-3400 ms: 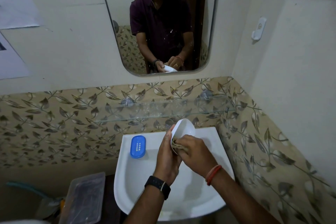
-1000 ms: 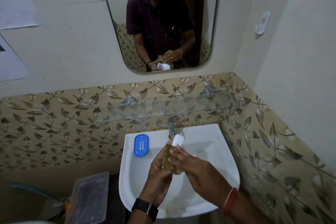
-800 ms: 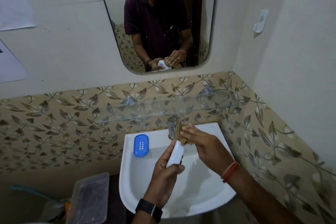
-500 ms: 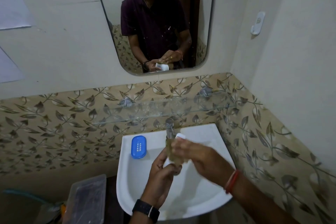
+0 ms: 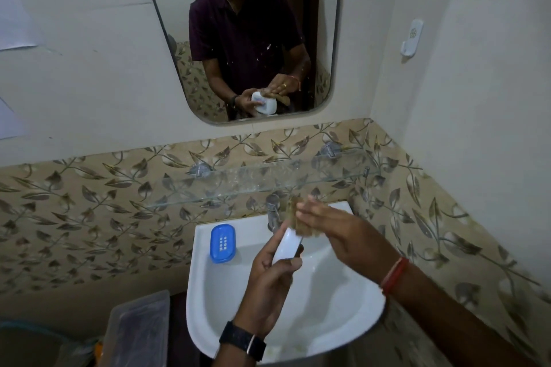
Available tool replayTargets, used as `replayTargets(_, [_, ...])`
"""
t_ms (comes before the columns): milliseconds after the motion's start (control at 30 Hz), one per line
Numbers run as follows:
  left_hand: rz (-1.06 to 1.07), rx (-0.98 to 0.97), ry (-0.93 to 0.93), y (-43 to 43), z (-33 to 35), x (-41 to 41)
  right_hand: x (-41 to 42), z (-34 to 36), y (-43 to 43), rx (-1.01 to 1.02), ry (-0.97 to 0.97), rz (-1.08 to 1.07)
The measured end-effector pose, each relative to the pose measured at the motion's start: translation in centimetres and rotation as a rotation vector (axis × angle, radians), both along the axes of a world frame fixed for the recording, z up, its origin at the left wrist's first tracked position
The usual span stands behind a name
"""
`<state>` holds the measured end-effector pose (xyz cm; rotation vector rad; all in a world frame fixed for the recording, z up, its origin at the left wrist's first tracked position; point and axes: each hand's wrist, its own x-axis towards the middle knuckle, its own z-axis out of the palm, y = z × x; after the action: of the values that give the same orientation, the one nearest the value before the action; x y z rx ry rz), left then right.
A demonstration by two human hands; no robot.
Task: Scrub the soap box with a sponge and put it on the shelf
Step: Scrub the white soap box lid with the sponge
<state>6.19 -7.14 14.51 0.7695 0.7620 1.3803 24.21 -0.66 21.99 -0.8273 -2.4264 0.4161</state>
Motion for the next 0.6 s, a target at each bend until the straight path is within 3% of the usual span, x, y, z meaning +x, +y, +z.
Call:
replayTargets(100, [0.012,0.018,0.013,0.0,0.5,0.5,-0.4,0.6,-0.2,0.027,0.011,-0.081])
replayTargets(300, [0.061,0.003,0.031,-0.2,0.4,0.1,-1.2,-0.2,-3.1,0.115,-0.067,0.176])
replayTargets(467, [0.047,-0.002,0.033,-0.9,1.4,0.2,-0.4,1.9,0.2,0.034,0.006,-0.027])
replayTargets(600, [0.084,0.018,0.032,-0.9,1.3,-0.4,-2.0,0.0,-3.1,0.119,0.007,0.106])
